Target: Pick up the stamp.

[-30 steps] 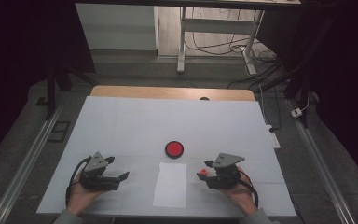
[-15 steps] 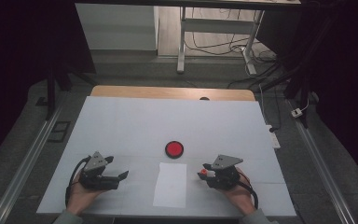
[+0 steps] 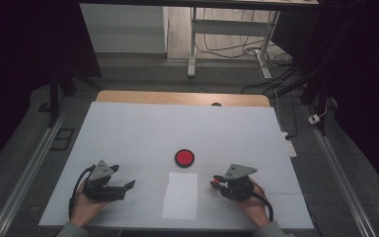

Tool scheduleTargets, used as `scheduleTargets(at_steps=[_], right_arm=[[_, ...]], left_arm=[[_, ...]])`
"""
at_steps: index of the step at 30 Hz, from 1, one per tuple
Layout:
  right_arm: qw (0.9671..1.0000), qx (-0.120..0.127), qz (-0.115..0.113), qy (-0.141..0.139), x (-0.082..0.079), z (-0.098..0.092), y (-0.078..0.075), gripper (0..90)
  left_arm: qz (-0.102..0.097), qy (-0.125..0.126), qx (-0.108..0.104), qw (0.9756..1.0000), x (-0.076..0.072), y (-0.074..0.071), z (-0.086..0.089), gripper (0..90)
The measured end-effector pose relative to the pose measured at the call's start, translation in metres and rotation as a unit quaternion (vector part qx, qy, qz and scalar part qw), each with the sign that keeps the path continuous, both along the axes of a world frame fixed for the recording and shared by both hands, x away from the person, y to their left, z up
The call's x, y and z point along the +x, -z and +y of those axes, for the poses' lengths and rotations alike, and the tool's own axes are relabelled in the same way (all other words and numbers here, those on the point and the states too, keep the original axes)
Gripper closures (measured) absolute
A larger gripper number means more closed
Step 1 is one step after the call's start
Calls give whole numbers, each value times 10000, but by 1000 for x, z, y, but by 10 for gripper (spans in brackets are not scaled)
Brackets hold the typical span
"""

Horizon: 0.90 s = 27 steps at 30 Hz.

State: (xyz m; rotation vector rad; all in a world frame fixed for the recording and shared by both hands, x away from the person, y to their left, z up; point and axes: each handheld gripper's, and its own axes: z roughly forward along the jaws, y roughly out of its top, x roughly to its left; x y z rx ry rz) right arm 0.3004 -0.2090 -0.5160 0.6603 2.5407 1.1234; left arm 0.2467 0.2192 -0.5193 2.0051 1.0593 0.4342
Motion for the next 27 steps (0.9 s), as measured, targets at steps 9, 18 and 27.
scheduleTargets(at_steps=[9, 18, 27], right_arm=[[9997, 255, -26, 13, 0, -4, -4, 719], [9988, 477, -30, 59, 1, -7, -7, 719], [9973, 711, -77, 150, 2, -9, -13, 719]], left_arm=[[11, 13, -3, 10000, 0, 0, 0, 174], [9, 33, 4, 10000, 0, 1, -1, 179], [-3, 70, 31, 10000, 0, 1, -1, 185]])
